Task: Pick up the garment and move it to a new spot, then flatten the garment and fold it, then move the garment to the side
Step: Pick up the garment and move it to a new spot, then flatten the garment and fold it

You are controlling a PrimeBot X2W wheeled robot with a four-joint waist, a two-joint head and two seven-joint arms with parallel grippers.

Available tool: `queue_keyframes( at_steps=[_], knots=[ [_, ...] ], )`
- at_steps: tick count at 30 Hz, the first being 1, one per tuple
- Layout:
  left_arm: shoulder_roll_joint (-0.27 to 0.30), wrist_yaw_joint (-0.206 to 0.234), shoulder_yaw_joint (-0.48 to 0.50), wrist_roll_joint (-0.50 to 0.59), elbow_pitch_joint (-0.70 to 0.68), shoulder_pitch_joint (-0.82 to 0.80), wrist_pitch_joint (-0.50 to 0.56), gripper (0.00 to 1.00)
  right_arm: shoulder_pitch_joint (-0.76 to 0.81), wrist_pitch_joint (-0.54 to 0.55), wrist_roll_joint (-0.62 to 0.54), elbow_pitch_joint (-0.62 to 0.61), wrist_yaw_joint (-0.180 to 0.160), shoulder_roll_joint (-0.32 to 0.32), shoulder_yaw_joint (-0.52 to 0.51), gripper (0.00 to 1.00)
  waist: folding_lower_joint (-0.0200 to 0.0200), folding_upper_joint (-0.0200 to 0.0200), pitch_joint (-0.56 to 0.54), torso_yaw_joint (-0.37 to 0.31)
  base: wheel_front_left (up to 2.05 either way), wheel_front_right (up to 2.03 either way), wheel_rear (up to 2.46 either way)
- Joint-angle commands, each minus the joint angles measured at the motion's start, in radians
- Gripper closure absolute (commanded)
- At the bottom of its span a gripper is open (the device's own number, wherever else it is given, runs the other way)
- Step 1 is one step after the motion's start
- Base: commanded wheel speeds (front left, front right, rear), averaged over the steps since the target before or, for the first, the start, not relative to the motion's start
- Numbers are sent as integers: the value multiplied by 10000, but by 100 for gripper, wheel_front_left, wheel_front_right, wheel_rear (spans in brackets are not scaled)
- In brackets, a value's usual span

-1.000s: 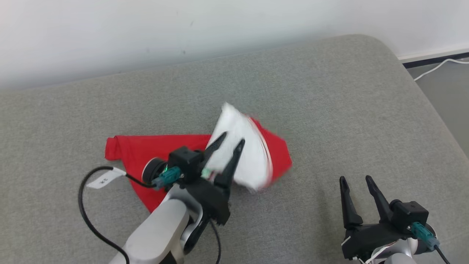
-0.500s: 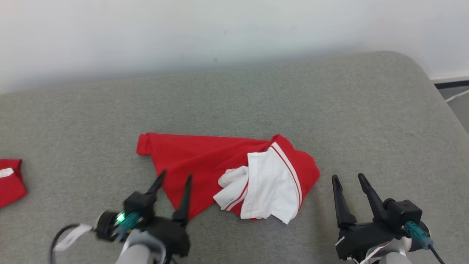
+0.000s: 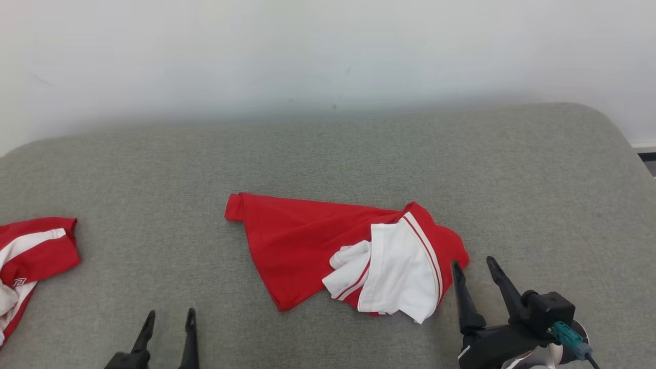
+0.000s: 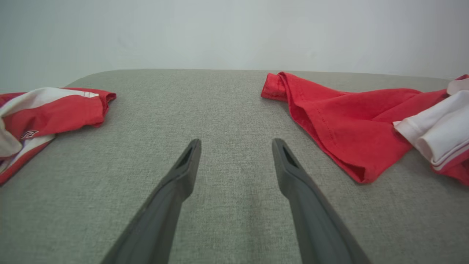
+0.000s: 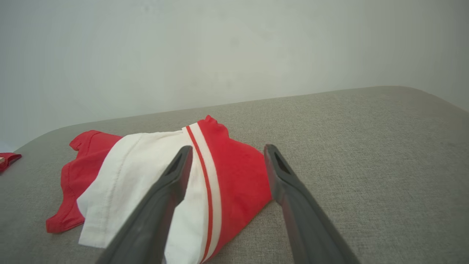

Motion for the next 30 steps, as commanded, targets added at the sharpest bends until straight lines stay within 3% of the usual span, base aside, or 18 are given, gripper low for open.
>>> queue_keyframes(
  at_steps=[1, 9, 19, 30],
  knots=[
    [-49, 71, 197, 129, -114, 320, -37, 0, 53, -3, -31, 10, 1, 30, 69, 0, 1, 0, -77, 145, 0, 0, 0],
    [-264, -45, 775, 211, -550, 1176, -37, 0, 182, -3, 31, 15, 1, 29, 316, 0, 1, 0, -100, 672, 0, 0, 0],
    [-304, -178, 420, -119, -627, 1090, -38, 0, 107, -4, 97, 352, 1, -17, 1506, 0, 1, 0, 157, 1554, 0, 0, 0],
    [-310, -40, 164, -466, -466, 1009, -38, 0, -85, -3, -661, 716, 1, 154, 1070, 0, 1, 0, 583, 2074, 0, 0, 0]
  ],
)
